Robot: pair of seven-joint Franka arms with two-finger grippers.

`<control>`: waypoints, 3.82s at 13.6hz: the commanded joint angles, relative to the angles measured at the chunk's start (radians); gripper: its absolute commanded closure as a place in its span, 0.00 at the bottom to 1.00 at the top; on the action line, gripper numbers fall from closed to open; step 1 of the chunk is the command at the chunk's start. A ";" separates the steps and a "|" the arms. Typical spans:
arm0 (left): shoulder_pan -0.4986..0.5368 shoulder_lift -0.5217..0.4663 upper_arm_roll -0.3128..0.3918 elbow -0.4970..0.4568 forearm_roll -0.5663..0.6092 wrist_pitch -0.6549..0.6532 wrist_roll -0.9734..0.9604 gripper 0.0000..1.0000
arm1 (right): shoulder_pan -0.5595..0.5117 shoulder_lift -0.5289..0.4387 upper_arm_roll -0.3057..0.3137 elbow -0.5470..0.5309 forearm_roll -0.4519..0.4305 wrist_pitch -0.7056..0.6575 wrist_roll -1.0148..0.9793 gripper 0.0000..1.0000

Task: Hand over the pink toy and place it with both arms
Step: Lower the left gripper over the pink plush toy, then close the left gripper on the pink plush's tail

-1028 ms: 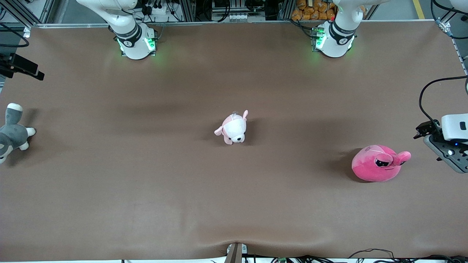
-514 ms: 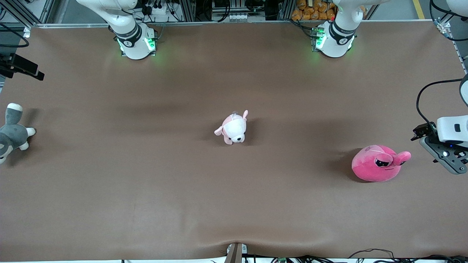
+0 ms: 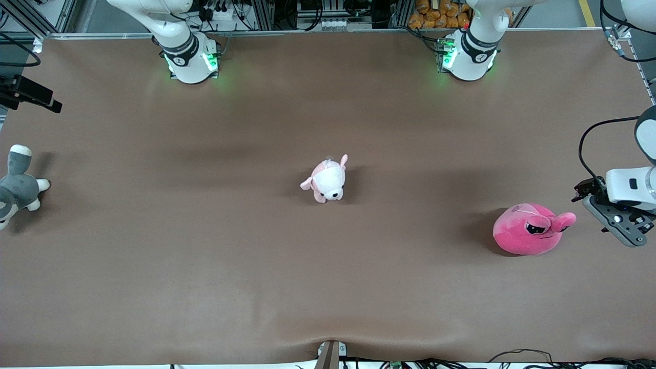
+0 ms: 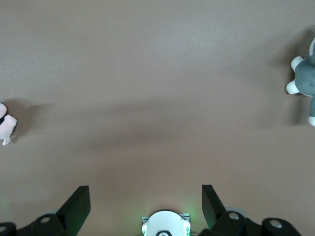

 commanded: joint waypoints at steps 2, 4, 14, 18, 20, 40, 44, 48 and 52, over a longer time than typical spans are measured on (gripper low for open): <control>0.006 0.004 -0.003 -0.020 -0.027 0.034 0.030 0.00 | -0.019 -0.005 0.013 -0.007 0.001 0.003 0.010 0.00; 0.000 0.015 -0.003 -0.033 -0.043 0.057 0.031 0.00 | -0.019 -0.005 0.011 -0.009 0.001 0.003 0.010 0.00; 0.004 0.021 -0.003 -0.085 -0.063 0.137 0.054 0.00 | -0.019 -0.005 0.011 -0.010 0.001 0.005 0.010 0.00; 0.004 0.028 -0.005 -0.086 -0.063 0.147 0.056 0.00 | -0.017 -0.002 0.011 -0.010 0.001 0.005 0.010 0.00; 0.004 0.039 -0.005 -0.090 -0.063 0.155 0.057 0.00 | -0.017 0.000 0.011 -0.010 0.001 0.005 0.010 0.00; 0.003 0.051 -0.003 -0.102 -0.096 0.183 0.105 0.95 | -0.019 0.003 0.011 -0.010 0.001 0.005 0.010 0.00; -0.003 0.050 -0.003 -0.102 -0.096 0.181 0.110 1.00 | -0.019 0.003 0.011 -0.010 0.001 0.003 0.010 0.00; -0.003 0.044 -0.003 -0.099 -0.096 0.172 0.110 1.00 | -0.020 0.003 0.011 -0.010 0.001 0.000 0.013 0.00; -0.005 0.027 -0.020 -0.083 -0.096 0.148 0.108 1.00 | -0.028 0.003 0.011 -0.010 0.003 -0.004 0.016 0.00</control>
